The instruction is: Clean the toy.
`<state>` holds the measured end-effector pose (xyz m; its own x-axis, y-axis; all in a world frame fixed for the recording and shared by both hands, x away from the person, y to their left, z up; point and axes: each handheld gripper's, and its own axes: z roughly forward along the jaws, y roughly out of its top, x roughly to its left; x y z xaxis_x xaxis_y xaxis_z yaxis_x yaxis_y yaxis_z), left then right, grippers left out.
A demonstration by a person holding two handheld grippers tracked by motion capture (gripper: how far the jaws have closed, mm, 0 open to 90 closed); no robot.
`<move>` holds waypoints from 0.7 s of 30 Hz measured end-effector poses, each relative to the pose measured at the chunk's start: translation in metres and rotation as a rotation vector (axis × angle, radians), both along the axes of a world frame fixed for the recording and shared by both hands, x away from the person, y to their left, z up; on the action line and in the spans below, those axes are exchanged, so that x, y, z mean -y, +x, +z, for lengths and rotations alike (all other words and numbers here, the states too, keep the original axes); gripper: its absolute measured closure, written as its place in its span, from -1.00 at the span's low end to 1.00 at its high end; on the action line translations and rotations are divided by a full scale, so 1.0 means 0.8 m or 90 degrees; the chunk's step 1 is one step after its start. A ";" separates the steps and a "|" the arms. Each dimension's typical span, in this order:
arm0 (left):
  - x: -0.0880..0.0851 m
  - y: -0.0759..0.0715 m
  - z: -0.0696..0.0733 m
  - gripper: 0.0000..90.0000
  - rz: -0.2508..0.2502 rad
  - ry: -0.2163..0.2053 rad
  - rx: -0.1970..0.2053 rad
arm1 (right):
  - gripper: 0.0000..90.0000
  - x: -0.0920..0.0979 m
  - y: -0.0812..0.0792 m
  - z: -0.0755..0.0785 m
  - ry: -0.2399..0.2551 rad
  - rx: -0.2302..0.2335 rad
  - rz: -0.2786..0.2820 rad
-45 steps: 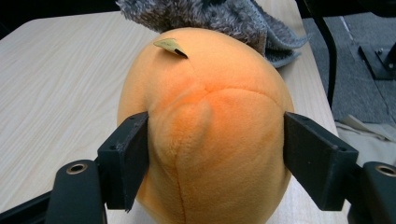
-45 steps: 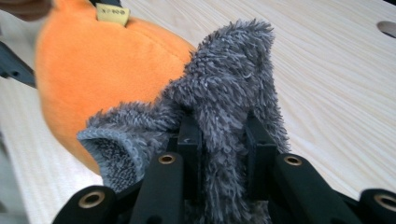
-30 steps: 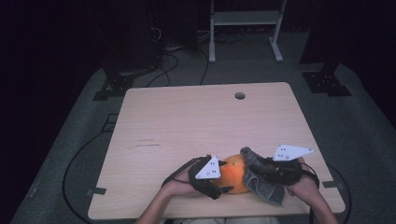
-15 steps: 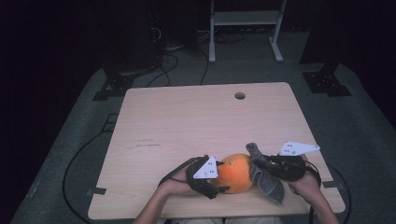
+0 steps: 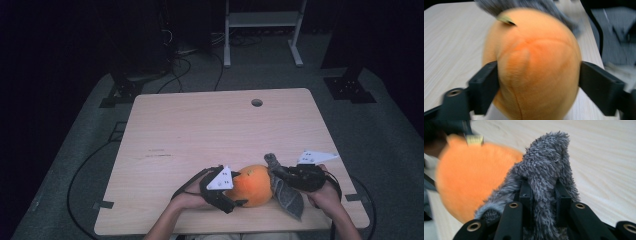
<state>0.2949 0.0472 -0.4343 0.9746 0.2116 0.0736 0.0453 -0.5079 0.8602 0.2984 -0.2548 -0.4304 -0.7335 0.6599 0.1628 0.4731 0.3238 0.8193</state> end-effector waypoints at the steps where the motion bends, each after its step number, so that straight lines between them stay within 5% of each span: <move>1: 0.002 0.005 0.002 -0.73 0.029 -0.010 -0.029 | 0.61 -0.001 0.000 -0.002 -0.003 -0.001 -0.002; 2: 0.003 0.008 0.002 -0.77 0.038 -0.011 -0.052 | 0.62 0.001 0.000 -0.002 0.001 -0.003 -0.003; 4: 0.008 0.006 -0.001 -0.61 0.029 -0.029 -0.044 | 0.62 0.005 -0.002 0.001 0.000 0.001 -0.012; 5: 0.011 0.001 -0.001 -0.47 0.031 -0.032 -0.018 | 0.62 0.007 -0.003 0.003 0.005 0.001 -0.014; 7: 0.018 -0.010 0.004 -0.26 0.033 -0.037 0.074 | 0.61 0.010 -0.006 0.010 0.005 0.015 -0.021; 9: 0.024 -0.021 0.007 -0.22 0.022 -0.001 0.180 | 0.61 0.011 -0.009 0.022 0.023 0.042 -0.026; 10: 0.025 -0.022 0.007 -0.23 -0.001 0.023 0.193 | 0.61 0.010 -0.011 0.028 0.032 0.052 -0.023; 12: 0.022 -0.022 0.001 -0.29 -0.041 0.037 0.185 | 0.61 0.006 -0.014 0.033 0.049 0.058 -0.002; 14: 0.016 -0.021 -0.002 -0.38 -0.056 0.037 0.156 | 0.61 -0.002 -0.012 0.025 0.024 0.047 0.007; 17: 0.010 -0.013 -0.001 -0.54 -0.025 0.018 0.111 | 0.61 -0.001 -0.003 0.003 0.020 0.013 0.000; 19: 0.008 -0.011 -0.004 -0.54 -0.024 0.022 0.106 | 0.61 0.006 0.000 -0.002 0.020 0.003 -0.017; 21: 0.008 -0.012 -0.005 -0.49 -0.029 0.032 0.111 | 0.61 0.011 -0.001 -0.005 -0.014 0.003 -0.036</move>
